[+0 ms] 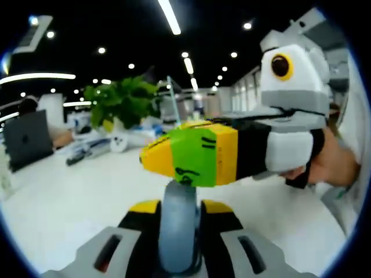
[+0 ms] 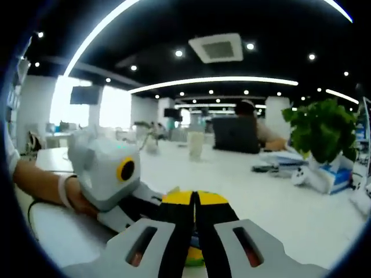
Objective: Pick up the paper insert the paper into the punch align the paper edges press the punch to punch holes
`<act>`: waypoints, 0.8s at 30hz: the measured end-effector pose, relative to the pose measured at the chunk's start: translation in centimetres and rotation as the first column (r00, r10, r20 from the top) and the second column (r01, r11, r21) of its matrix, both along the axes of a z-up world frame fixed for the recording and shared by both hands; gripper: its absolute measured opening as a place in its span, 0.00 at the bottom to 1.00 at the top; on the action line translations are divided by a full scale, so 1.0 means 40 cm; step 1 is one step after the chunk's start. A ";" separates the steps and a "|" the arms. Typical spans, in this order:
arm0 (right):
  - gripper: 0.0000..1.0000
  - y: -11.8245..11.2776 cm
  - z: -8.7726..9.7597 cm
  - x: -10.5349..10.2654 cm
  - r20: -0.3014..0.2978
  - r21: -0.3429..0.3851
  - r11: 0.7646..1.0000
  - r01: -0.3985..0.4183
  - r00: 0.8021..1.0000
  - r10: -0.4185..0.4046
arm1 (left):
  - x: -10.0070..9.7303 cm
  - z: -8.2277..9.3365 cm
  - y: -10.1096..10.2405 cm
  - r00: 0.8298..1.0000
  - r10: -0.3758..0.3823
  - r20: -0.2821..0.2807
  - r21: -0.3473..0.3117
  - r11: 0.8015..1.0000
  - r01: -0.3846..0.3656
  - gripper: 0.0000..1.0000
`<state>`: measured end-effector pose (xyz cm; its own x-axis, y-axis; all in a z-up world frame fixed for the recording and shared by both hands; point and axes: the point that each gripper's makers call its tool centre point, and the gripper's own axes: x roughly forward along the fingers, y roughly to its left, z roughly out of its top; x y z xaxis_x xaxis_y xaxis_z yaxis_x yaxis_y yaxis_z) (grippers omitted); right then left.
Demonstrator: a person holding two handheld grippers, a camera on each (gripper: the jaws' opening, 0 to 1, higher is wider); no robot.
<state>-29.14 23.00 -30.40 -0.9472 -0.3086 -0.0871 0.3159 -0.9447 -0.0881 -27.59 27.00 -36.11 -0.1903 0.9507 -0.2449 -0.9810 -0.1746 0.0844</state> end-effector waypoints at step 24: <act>0.01 0.046 -0.095 -0.011 0.191 -0.181 0.982 0.052 0.982 -0.017 | -0.007 -0.001 0.002 1.000 -0.008 0.006 -0.002 1.000 0.008 0.26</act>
<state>-29.58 24.85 -34.20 -0.9298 -0.3033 -0.2087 0.2768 -0.9497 0.1465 -27.85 27.09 -36.13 -0.1808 0.9518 -0.2477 -0.9829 -0.1662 0.0790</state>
